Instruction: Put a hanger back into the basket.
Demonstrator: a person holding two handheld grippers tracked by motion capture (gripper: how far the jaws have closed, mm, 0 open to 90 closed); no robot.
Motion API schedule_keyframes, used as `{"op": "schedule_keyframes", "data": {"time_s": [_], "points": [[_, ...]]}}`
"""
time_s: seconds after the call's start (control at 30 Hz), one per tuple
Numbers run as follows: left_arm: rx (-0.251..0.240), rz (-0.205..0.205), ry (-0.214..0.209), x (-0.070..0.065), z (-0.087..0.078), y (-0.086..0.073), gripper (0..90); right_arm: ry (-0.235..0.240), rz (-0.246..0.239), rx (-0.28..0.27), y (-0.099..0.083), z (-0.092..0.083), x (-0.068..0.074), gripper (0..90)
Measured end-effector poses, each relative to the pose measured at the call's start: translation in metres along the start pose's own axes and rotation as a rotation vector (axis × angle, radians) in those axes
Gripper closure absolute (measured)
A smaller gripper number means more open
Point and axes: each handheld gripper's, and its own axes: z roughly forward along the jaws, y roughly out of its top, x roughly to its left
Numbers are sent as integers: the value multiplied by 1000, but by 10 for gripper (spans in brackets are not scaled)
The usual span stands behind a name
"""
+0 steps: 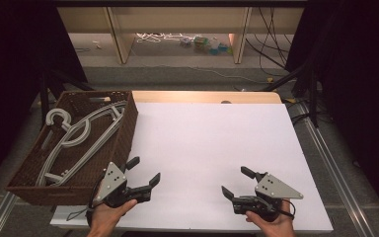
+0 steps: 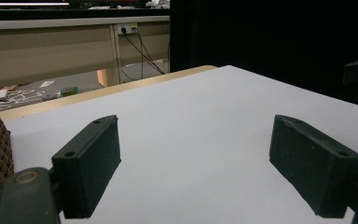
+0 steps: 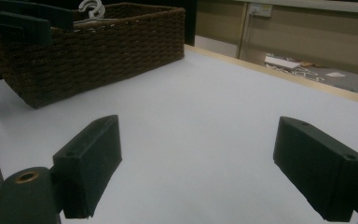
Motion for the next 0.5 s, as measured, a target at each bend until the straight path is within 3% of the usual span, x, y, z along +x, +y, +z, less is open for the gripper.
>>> {"op": "schedule_keyframes", "data": {"time_s": [0.5], "points": [[3,2,-5,0,3,-1,160,-10,-7,7,0,0,-1,161]]}}
